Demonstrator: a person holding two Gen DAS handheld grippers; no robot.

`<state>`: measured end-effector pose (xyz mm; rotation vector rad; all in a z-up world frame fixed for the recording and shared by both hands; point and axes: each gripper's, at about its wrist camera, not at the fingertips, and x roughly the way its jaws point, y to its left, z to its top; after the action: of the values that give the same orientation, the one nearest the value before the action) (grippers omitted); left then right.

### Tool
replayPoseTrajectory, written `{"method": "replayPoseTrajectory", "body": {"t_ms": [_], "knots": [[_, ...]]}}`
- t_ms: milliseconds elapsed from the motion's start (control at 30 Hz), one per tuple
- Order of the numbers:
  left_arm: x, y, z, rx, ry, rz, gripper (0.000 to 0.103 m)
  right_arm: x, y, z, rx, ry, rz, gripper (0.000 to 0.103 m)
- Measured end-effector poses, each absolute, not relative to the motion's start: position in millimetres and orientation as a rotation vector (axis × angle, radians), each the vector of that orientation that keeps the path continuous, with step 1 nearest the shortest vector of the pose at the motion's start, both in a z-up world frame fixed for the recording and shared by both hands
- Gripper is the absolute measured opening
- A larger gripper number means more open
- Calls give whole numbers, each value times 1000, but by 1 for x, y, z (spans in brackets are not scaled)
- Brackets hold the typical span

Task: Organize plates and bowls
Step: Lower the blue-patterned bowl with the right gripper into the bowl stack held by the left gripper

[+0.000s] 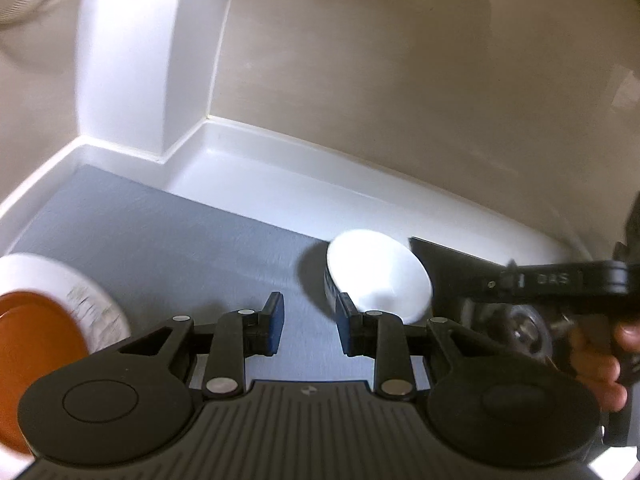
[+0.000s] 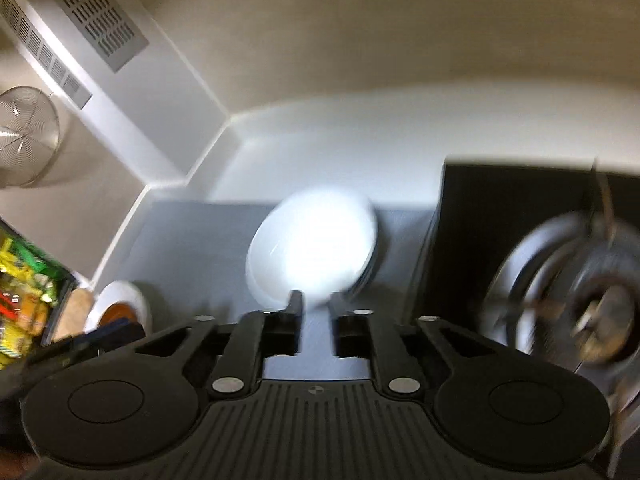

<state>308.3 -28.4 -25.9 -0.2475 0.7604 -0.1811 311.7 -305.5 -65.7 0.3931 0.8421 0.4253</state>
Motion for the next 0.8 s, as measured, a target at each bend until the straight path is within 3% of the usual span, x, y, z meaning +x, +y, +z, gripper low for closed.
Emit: {"method": "replayPoseTrajectory", "body": {"t_ms": [67,433,467,533,633,800], "knots": [[331,-30,-34,-275,790,-175,31,324,-306,-63,350,814,394,41],[402,-59,-83,-332,919,-206,31,382,-270,-104,217,941,356,42],[403,-61,-87,-331,932,-210,27,382,-269,-106,217,946,367,41],[406,-63,-93,-330,941,-230,16,385,-265,-111,223,964,373,32],[404,-66,-91,-287,941,-242,16,384,-265,-116,246,971,377,15],[398,-66,-85,-277,925,-242,15,372,-265,-114,243,951,372,13]]}}
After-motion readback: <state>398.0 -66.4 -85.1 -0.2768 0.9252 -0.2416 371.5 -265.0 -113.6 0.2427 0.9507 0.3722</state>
